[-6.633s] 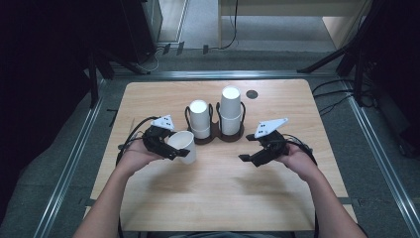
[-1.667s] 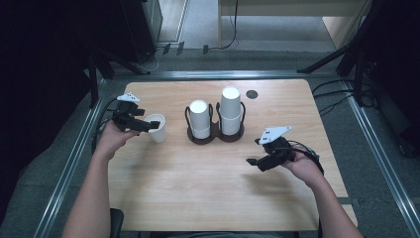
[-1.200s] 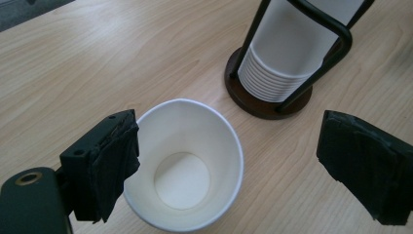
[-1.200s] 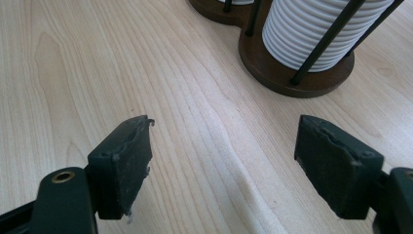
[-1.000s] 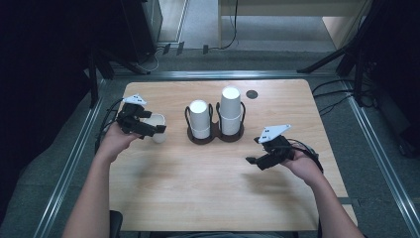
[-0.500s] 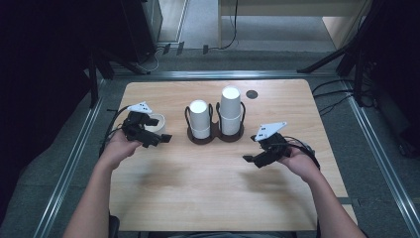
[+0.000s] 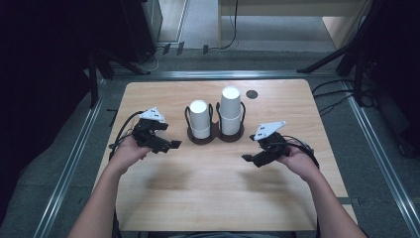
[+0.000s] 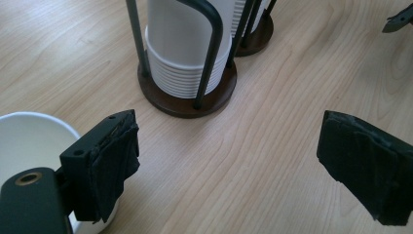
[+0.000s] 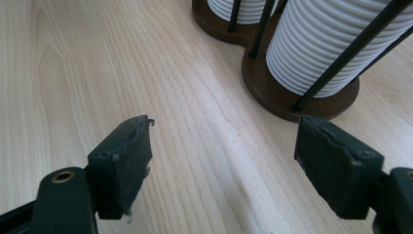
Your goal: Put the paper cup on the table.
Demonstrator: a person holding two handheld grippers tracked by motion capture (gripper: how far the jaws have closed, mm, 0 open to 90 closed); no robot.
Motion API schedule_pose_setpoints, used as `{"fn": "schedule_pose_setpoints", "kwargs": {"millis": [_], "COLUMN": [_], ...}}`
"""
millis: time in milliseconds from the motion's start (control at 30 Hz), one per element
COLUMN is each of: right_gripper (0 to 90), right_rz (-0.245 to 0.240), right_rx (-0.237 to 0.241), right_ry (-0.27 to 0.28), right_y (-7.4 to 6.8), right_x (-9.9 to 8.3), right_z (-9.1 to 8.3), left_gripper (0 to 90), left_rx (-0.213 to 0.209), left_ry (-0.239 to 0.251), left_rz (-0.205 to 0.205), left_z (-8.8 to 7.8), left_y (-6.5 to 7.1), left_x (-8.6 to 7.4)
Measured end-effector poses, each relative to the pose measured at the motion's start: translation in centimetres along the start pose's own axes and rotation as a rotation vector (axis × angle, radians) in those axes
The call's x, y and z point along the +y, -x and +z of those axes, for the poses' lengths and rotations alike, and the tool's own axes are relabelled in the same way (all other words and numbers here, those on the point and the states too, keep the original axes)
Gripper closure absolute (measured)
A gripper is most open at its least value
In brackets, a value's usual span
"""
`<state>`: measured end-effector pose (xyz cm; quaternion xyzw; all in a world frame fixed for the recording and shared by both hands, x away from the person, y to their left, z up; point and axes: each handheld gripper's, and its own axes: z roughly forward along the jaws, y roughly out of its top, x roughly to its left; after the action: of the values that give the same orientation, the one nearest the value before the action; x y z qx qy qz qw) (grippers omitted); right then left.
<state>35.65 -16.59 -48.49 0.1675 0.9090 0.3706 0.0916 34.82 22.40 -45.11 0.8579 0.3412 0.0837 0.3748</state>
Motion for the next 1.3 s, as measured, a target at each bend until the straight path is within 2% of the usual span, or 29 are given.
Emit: {"fn": "schedule_pose_setpoints", "kwargs": {"millis": [167, 333, 400, 633, 833, 1133, 1200, 1233, 1267, 1300], "right_gripper": [21.7, 21.7, 21.7, 21.7, 21.8, 21.7, 21.7, 21.7, 21.7, 21.7], "right_rz": [0.002, 0.005, 0.003, 0.003, 0.012, -0.002, 0.006, 0.026, 0.06, 0.06], "right_rx": [-0.001, 0.001, 0.003, 0.006, 0.02, 0.026, 0.026, 0.024, 0.023, 0.023], "right_ry": [0.0, 0.0, 0.001, -0.003, -0.006, 0.002, 0.005, 0.01, 0.014, 0.014], "right_y": [0.0, 0.0, 0.0, -0.2, -0.3, -0.8, -1.0, -1.0, -0.9, -0.9], "right_x": [0.0, 0.0, 0.0, 0.1, 0.2, 0.5, 0.6, 0.6, 0.7, 0.7], "right_z": [0.0, 0.0, 0.0, 0.0, 0.2, 0.3, 0.3, 0.4, 0.5, 0.5], "left_gripper": [8.2, 8.2, 8.2, 8.2, 8.2, 8.2, 8.2, 8.3, 8.3, 8.3], "left_rx": [-0.001, 0.022, 0.006, -0.001, -0.033, -0.03, -0.054, -0.059, -0.054, -0.04], "left_ry": [0.014, -0.005, -0.001, -0.004, -0.005, 0.004, 0.01, 0.009, 0.007, 0.007], "left_rz": [-0.006, -0.019, -0.037, 0.004, 0.01, 0.028, 0.008, 0.002, -0.001, 0.003], "left_z": [0.6, 1.1, 1.3, 2.2, 3.0, 4.4, 4.7, 4.8, 5.0, 5.1], "left_y": [0.7, 1.4, 1.7, 3.3, 4.5, 5.8, 5.8, 5.9, 5.9, 6.0], "left_x": [0.2, 0.5, 0.6, 0.9, 1.3, 1.8, 1.9, 2.0, 2.0, 2.1]}}
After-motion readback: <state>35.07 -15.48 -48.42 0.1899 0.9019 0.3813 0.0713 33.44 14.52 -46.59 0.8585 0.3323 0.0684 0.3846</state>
